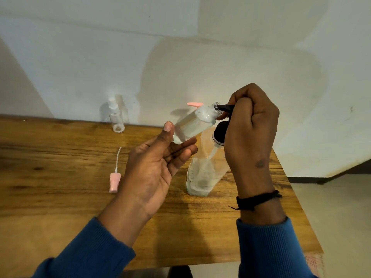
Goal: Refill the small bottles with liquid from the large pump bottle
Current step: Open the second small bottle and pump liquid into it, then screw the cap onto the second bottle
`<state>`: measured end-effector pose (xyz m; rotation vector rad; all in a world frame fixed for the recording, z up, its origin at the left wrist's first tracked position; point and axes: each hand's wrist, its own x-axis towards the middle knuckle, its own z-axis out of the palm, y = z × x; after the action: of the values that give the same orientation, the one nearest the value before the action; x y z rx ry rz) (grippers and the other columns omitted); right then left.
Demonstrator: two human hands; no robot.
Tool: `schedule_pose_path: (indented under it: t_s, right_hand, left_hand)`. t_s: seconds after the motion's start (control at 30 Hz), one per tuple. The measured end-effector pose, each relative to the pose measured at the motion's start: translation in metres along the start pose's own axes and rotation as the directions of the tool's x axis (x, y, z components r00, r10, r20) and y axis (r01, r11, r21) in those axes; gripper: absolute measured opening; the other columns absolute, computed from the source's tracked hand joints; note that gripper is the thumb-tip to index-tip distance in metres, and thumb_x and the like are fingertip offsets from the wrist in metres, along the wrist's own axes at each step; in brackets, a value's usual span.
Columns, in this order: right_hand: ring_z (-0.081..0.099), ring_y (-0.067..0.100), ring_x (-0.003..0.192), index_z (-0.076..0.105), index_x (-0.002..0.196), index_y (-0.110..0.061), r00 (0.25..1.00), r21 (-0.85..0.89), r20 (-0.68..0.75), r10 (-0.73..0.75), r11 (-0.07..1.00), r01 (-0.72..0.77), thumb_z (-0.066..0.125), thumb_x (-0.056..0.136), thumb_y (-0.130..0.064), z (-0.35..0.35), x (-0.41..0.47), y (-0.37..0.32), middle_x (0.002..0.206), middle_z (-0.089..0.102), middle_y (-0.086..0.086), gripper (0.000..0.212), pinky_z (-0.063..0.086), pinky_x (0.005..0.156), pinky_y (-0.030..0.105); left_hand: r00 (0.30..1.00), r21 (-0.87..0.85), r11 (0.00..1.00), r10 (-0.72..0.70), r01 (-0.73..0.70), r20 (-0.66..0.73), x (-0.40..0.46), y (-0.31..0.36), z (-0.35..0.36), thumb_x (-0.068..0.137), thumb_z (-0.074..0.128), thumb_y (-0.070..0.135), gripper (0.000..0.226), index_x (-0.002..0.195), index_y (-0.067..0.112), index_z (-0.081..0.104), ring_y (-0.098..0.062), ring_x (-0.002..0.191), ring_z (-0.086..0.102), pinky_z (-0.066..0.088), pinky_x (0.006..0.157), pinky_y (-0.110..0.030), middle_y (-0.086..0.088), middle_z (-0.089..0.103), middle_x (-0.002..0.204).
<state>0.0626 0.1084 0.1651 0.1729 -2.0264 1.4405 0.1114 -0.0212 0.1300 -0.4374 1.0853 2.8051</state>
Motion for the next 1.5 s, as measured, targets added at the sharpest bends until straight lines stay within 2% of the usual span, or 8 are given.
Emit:
schedule_pose_path:
  t_s: [0.47, 0.63, 0.73, 0.93, 1.07, 1.2, 1.3, 1.5]
  right_hand:
    - [0.052, -0.001, 0.053, 0.054, 0.072, -0.002, 0.999, 0.037, -0.015, 0.043, 0.998, -0.042, 0.036, 0.090, 0.008, -0.002, -0.001, -0.006, 0.059, 0.049, -0.007, 0.027, 0.033, 0.048, 0.009]
    - [0.057, 0.006, 0.055, 0.055, 0.075, -0.002, 0.997, 0.062, -0.007, 0.080, 0.995, -0.079, 0.035, 0.090, 0.003, -0.002, -0.001, -0.005, 0.063, 0.057, 0.006, 0.026, 0.035, 0.044, 0.016]
    - [0.059, 0.018, 0.055, 0.055, 0.076, -0.002, 0.996, 0.065, -0.007, 0.090, 0.994, -0.089, 0.034, 0.090, 0.001, -0.003, -0.001, -0.004, 0.063, 0.057, 0.004, 0.026, 0.036, 0.043, 0.021]
    - [0.060, 0.017, 0.058, 0.061, 0.092, -0.001, 0.995, 0.057, -0.065, 0.080, 0.995, -0.077, 0.039, 0.094, 0.004, -0.004, -0.001, -0.009, 0.067, 0.060, -0.009, 0.022, 0.048, 0.049, 0.023]
    - [0.066, 0.015, 0.070, 0.065, 0.098, -0.005, 0.994, 0.060, -0.090, 0.055, 0.997, -0.050, 0.048, 0.097, -0.011, -0.008, 0.000, -0.019, 0.074, 0.067, 0.004, 0.018, 0.056, 0.063, 0.031]
    - [0.066, 0.014, 0.082, 0.070, 0.086, -0.015, 1.000, -0.052, -0.016, -0.016, 0.999, 0.015, 0.059, 0.095, -0.028, -0.006, -0.002, -0.030, 0.080, 0.068, -0.007, 0.019, 0.055, 0.065, 0.028]
    - [0.065, 0.026, 0.093, 0.070, 0.089, -0.027, 0.997, -0.142, 0.061, -0.040, 0.989, 0.048, 0.064, 0.088, -0.046, -0.001, -0.007, -0.035, 0.089, 0.068, -0.012, 0.021, 0.054, 0.068, 0.030]
    - [0.061, 0.018, 0.104, 0.072, 0.087, -0.030, 0.990, -0.231, 0.126, -0.057, 0.969, 0.085, 0.068, 0.081, -0.052, 0.002, -0.009, -0.036, 0.090, 0.066, -0.018, 0.024, 0.055, 0.075, 0.031]
  left_hand:
    - [0.986, -0.079, 0.984, -0.158, 0.162, 0.057, 0.001, -0.007, -0.005, 0.086, 0.064, 0.032, 0.047, 0.122, 0.002, 0.063, -0.019, 0.078, 0.073, 0.060, 0.070, -0.020, -0.021, 0.074, 0.100]
    - [0.982, -0.111, 0.976, -0.182, 0.187, 0.056, 0.002, -0.007, -0.007, 0.083, 0.065, 0.032, 0.052, 0.125, 0.002, 0.062, -0.019, 0.079, 0.074, 0.060, 0.065, -0.020, -0.021, 0.074, 0.100]
    - [0.980, -0.135, 0.972, -0.188, 0.194, 0.057, 0.003, -0.007, -0.008, 0.082, 0.066, 0.032, 0.053, 0.125, 0.002, 0.062, -0.019, 0.076, 0.073, 0.059, 0.061, -0.020, -0.020, 0.074, 0.096]
    - [0.979, -0.195, 0.960, -0.194, 0.202, 0.062, 0.006, -0.005, -0.007, 0.084, 0.065, 0.033, 0.053, 0.126, 0.001, 0.062, -0.017, 0.074, 0.073, 0.058, 0.058, -0.018, -0.017, 0.074, 0.091]
    - [0.981, -0.230, 0.954, -0.181, 0.193, 0.072, 0.006, -0.001, -0.007, 0.084, 0.065, 0.033, 0.049, 0.120, 0.001, 0.064, -0.016, 0.074, 0.073, 0.058, 0.058, -0.018, -0.016, 0.074, 0.091]
    - [0.981, -0.246, 0.951, -0.177, 0.190, 0.075, 0.005, 0.001, -0.005, 0.084, 0.065, 0.033, 0.049, 0.120, 0.000, 0.065, -0.017, 0.074, 0.072, 0.058, 0.058, -0.018, -0.017, 0.074, 0.092]
    - [0.980, -0.238, 0.951, -0.184, 0.197, 0.076, 0.006, 0.001, -0.006, 0.087, 0.065, 0.033, 0.041, 0.114, 0.002, 0.068, -0.018, 0.073, 0.072, 0.058, 0.057, -0.019, -0.018, 0.073, 0.091]
    - [0.980, -0.235, 0.952, -0.183, 0.197, 0.080, 0.006, 0.003, -0.006, 0.089, 0.064, 0.032, 0.033, 0.106, 0.005, 0.071, -0.017, 0.071, 0.072, 0.058, 0.055, -0.018, -0.015, 0.074, 0.085]
